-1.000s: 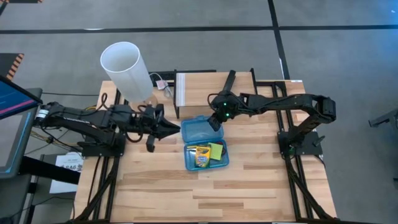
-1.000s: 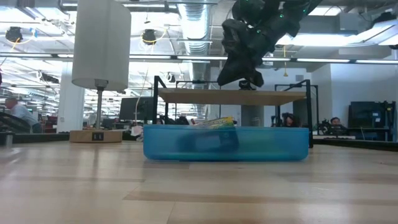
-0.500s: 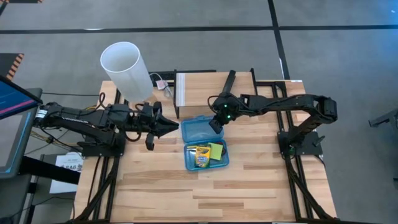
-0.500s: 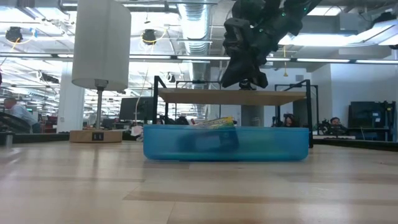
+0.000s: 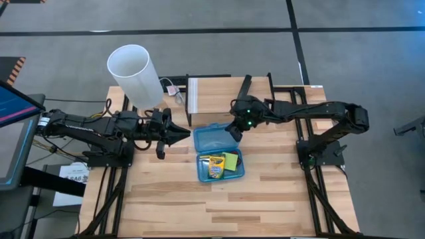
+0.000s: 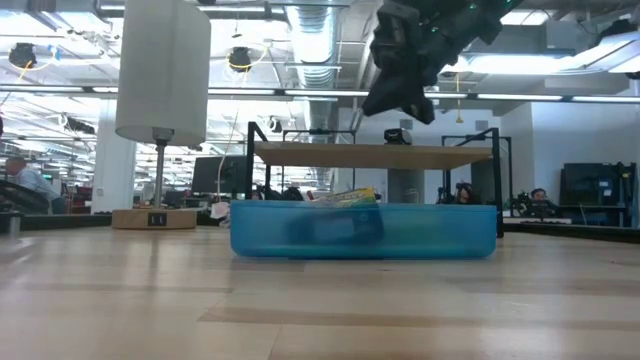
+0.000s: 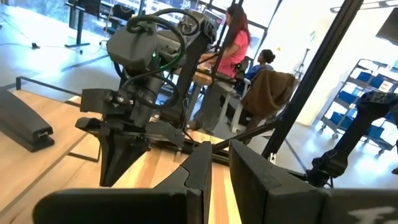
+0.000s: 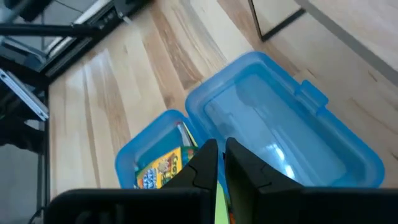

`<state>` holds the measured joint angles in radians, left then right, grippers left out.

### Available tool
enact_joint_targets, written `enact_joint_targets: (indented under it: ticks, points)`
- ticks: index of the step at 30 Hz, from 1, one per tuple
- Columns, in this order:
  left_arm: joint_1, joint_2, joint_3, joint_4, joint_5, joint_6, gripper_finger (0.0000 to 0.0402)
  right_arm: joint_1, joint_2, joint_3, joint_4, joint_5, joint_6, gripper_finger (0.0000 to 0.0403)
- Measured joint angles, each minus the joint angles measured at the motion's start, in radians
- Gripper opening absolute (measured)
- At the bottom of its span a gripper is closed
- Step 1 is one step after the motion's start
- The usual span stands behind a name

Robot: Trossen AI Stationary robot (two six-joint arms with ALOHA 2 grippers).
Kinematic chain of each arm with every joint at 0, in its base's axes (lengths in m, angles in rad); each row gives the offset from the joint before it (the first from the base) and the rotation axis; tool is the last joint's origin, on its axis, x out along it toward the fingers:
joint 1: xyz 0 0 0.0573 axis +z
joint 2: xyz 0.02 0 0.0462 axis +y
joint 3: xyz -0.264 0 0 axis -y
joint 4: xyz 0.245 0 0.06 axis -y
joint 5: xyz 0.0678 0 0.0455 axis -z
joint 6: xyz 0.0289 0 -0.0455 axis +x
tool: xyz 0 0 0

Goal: Pack school essentials
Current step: Close the blue supply box

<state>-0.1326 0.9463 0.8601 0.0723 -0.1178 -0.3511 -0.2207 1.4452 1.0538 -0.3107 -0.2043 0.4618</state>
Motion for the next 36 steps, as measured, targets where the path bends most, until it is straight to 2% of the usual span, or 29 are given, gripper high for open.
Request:
enact_joint_targets:
  ticks: [24, 31, 36]
  points:
    - [0.000, 0.000, 0.000, -0.008, -0.014, -0.031, 0.0042, 0.006, -0.001, 0.000, -0.031, 0.004, -0.007, 0.0052]
    - [-0.006, 0.000, 0.000, -0.083, -0.026, -0.073, 0.0071, 0.004, -0.053, 0.001, -0.062, 0.004, -0.006, 0.0052]
    - [-0.094, 0.000, 0.001, -0.151, -0.123, -0.063, 0.0079, 0.003, -0.122, 0.002, -0.139, 0.051, -0.015, 0.0052]
